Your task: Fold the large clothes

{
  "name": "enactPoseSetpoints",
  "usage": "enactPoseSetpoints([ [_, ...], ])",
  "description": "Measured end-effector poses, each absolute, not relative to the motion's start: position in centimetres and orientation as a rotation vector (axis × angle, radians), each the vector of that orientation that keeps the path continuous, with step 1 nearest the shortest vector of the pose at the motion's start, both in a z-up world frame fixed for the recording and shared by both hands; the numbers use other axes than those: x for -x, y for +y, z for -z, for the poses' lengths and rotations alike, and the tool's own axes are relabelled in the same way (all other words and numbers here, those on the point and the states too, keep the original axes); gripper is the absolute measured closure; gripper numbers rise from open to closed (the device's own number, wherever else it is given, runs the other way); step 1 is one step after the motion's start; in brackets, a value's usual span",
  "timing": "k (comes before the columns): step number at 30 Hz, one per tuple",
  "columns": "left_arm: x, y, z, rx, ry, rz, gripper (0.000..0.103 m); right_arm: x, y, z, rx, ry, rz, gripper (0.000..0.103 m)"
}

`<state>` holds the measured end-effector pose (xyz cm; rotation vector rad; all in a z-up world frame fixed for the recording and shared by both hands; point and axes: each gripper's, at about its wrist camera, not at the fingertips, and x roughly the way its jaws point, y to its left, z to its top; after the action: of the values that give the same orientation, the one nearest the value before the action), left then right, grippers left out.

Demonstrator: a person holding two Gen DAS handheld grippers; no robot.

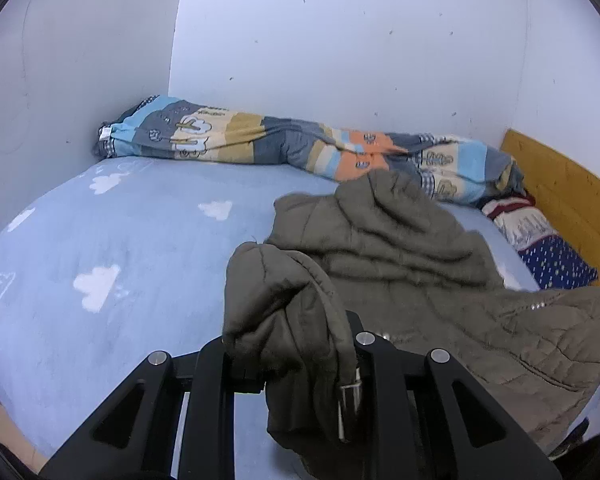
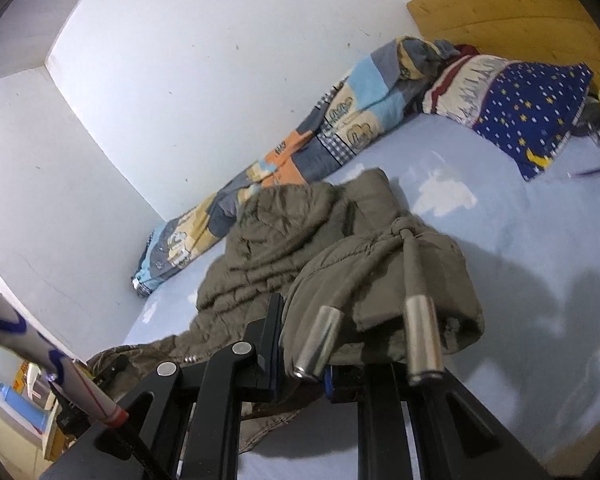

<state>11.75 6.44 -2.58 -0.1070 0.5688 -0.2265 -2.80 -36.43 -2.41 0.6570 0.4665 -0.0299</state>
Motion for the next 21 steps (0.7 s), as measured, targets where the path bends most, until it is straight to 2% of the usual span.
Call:
enactPoseSetpoints([
  [8, -17.5, 5.0, -1.3, 0.139, 0.543, 0.234, 0.082, -2.4, -37.9, -2.2, -0.647, 0.425, 0.008, 0.087],
  [15, -26.2, 3.1, -4.0, 0.206, 0.579, 0.250, 0.082, -10.0, -40.0, -4.9, -0.640, 0.413, 0.007, 0.087],
  [18, -30.2, 2.5, -4.8, 0.249, 0.616, 0.264, 0.077, -14.0, -41.2, -5.5, -0.631, 0.418, 0.020, 0.087],
  [20, -32.8, 2.3, -5.5, 0.287, 0.633, 0.263, 0.065, -17.0, -42.1, -5.5, -0.635, 0.427, 0.030, 0.087],
  [21, -33.7, 2.5, -5.7, 0.304, 0.637, 0.265, 0.063, -18.1, -42.5, -5.6, -0.638, 0.429, 0.036, 0.087],
])
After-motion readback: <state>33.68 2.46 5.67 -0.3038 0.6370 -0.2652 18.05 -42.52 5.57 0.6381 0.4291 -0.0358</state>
